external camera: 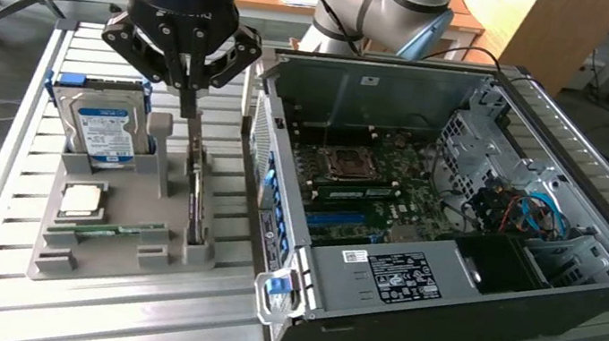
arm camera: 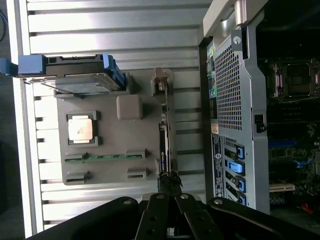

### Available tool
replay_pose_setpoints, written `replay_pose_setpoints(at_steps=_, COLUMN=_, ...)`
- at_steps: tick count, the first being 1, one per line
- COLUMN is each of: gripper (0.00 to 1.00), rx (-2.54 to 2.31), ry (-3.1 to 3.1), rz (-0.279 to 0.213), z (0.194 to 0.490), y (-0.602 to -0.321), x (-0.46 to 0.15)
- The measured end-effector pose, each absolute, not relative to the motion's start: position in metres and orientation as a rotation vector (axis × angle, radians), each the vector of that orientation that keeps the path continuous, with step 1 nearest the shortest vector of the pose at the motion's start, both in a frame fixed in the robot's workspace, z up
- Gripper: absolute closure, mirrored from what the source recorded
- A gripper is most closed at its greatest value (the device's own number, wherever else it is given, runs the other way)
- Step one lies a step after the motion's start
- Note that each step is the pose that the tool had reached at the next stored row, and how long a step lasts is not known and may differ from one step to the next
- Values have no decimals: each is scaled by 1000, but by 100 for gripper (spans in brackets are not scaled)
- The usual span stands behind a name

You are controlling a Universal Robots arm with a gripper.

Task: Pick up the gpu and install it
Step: 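Pick up the gpu and move the gpu toward the slot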

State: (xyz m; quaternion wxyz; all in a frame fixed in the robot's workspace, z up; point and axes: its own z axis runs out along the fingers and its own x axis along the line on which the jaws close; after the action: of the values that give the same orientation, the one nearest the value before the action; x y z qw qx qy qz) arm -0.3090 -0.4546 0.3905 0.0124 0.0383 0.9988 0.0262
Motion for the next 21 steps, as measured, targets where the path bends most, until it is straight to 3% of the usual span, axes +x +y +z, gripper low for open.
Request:
replay_pose_setpoints(at_steps=5, gripper=88, rx=119, ry=3114, rz=82, z=391, y=-455, x=-309)
replay_pose_setpoints(at_steps=7, gripper=76, rx=119, ry=3113, rz=82, z=391, y=-455, x=-309)
replay_pose_setpoints(at_steps=10, gripper=71, rx=119, ry=3113, rz=82, z=391, y=-455, x=-309)
replay_pose_setpoints(at_steps=11, gripper=64, rx=119, ry=3113, rz=82, z=391, y=-455, x=-309)
replay_pose_setpoints(at_steps=21, gripper=64, rx=119, ry=3114, rz=82, z=391, y=-455, x=-309)
